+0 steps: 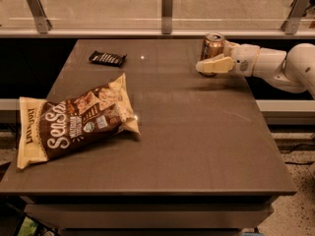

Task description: Place orange can upright

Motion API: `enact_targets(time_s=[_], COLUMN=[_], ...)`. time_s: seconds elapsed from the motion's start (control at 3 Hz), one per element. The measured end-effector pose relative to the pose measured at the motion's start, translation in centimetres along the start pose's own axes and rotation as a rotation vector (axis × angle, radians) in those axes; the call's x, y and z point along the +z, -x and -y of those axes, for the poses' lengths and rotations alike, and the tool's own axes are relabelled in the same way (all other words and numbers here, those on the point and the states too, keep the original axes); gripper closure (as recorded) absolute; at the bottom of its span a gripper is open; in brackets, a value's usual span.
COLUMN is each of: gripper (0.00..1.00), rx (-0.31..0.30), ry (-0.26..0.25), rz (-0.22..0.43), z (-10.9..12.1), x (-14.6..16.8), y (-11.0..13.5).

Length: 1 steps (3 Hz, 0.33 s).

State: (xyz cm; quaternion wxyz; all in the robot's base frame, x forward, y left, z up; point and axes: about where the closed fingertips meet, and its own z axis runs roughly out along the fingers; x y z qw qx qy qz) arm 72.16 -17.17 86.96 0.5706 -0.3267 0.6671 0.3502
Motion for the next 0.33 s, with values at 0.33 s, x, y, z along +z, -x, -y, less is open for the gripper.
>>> enact_targets(time_s=[0.33], gripper=[0.0], rx=[0.0], ry=[0.0], rz=[0.0], z=[-0.01], x=[0.01], y=[0.0])
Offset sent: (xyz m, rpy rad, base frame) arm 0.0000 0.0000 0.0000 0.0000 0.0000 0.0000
